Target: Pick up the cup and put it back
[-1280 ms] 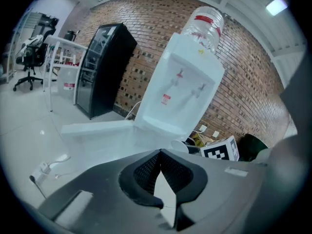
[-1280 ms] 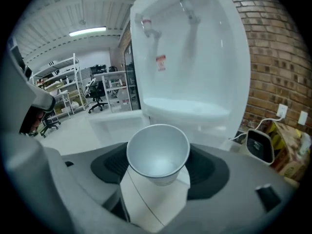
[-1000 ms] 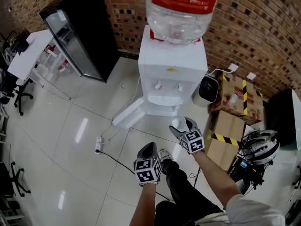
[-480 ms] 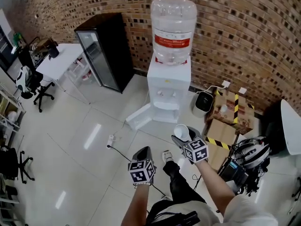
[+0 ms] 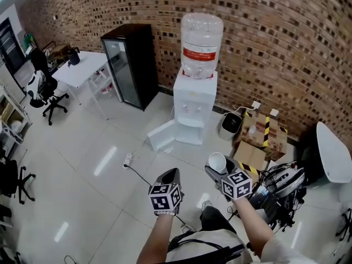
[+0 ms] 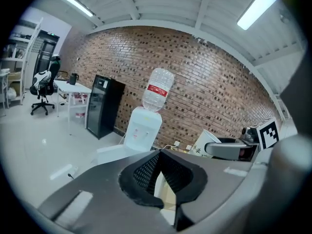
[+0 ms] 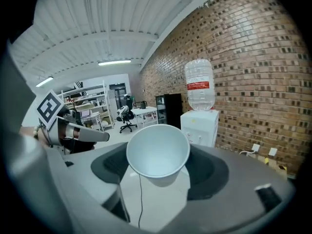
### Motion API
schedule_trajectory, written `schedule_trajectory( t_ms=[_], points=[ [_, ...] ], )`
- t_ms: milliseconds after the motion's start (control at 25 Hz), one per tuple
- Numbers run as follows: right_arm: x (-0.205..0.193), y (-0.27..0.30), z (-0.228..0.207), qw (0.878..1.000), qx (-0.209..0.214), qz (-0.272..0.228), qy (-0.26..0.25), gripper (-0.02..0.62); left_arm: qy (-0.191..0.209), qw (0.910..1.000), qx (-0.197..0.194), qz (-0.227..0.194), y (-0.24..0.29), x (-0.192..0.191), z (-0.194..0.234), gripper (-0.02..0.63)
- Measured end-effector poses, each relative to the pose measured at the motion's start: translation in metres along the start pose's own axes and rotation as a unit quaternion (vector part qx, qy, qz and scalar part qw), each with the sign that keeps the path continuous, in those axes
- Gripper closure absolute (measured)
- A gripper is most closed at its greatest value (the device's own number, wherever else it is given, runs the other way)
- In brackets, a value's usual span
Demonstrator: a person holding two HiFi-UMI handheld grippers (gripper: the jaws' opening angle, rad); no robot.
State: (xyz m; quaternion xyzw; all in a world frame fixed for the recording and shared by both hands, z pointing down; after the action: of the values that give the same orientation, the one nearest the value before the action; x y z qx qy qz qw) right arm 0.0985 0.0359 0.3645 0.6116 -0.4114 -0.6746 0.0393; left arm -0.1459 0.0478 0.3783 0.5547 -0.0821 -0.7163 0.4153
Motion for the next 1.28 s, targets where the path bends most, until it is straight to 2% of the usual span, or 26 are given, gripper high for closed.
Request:
schedule_trajectory(
  t_ms=[240,440,760,960,1280],
  points=[
    [-0.001,-0.035,0.025,1.0,-0.007,0.014,-0.006,0.238,0.007,0.9999,-0.001,-0.01,-0.024,0.003,-0.018,0.606],
    [-0.013,-0.055,0.036,1.0,0.001,0.022,0.011,0.238,0.011,0.9999,-0.004,-0.012,-0.022,-0.005,-0.036,0.606],
    [-0.037,-0.084,0.016,0.999,0.013,0.033,0.024,0.238,0.023,0.9997,0.007,-0.003,-0.01,-0.019,-0.074,0.606],
    [-0.028,-0.092,0.003,0.999,0.023,0.022,0.018,0.238,0.023,0.9995,0.019,-0.009,-0.011,-0.017,-0.086,0.606],
    [-0.026,-0.098,0.005,0.999,0.046,0.018,0.01,0.238,0.016,0.9994,0.027,-0.015,-0.023,-0.026,-0.096,0.606]
  ],
)
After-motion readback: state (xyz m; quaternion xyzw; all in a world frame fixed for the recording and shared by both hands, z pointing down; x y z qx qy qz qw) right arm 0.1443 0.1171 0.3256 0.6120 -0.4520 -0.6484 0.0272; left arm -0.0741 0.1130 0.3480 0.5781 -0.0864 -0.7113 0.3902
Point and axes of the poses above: the fingertips, and each gripper's own axes: y forward along the fingers, z to its left, x out of its top, the point moved 9 cm from there along -y, backward along the fingers, and after that the axes turned 12 degrees about z, right-handed, at the moved point
